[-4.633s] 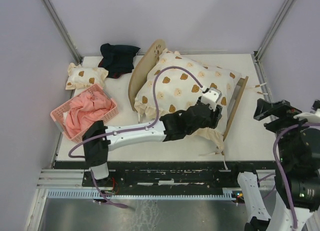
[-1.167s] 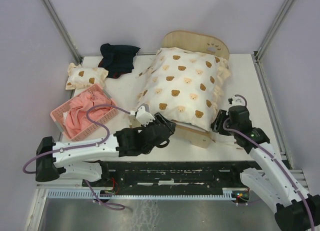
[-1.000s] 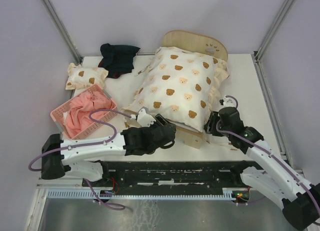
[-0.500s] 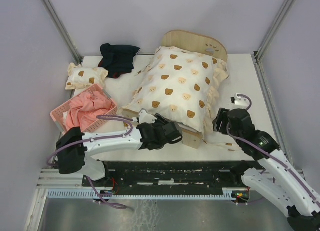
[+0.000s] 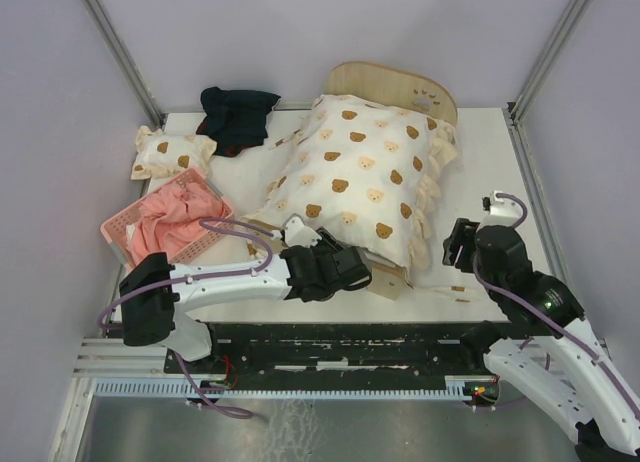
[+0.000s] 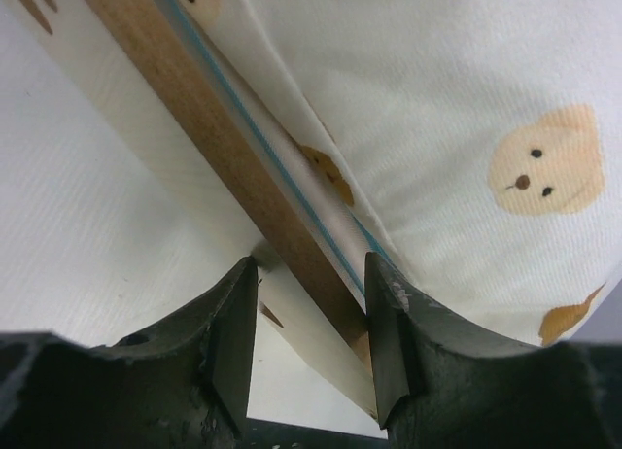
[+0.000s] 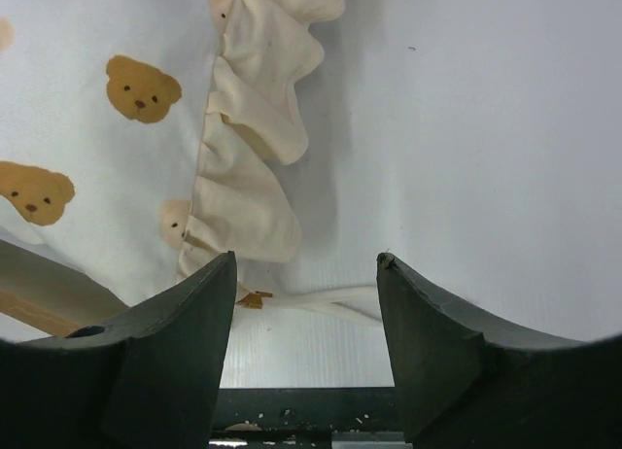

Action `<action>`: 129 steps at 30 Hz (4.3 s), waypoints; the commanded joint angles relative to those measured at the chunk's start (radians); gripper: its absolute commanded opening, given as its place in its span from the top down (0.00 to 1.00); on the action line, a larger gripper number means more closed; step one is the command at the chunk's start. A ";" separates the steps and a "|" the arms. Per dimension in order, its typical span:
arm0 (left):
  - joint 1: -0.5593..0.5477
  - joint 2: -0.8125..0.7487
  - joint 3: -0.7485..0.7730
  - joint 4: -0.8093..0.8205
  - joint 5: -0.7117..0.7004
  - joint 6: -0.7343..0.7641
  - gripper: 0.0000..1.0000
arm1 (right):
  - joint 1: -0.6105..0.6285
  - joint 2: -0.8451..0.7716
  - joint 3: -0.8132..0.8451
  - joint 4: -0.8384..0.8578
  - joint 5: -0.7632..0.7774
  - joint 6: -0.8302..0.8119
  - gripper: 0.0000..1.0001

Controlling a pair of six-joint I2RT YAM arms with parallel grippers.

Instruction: Set up the pet bed

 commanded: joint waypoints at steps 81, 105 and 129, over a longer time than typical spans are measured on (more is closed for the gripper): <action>0.529 -0.168 0.048 0.573 0.445 1.428 0.32 | 0.093 0.261 -0.155 0.524 -0.272 0.019 0.35; 0.526 -0.822 -0.493 0.545 0.942 1.337 0.29 | 0.435 0.673 -0.036 0.590 0.144 -0.002 0.62; 0.094 -0.378 -0.615 1.147 0.515 1.361 0.68 | 0.401 0.468 0.095 0.590 0.150 -0.060 0.98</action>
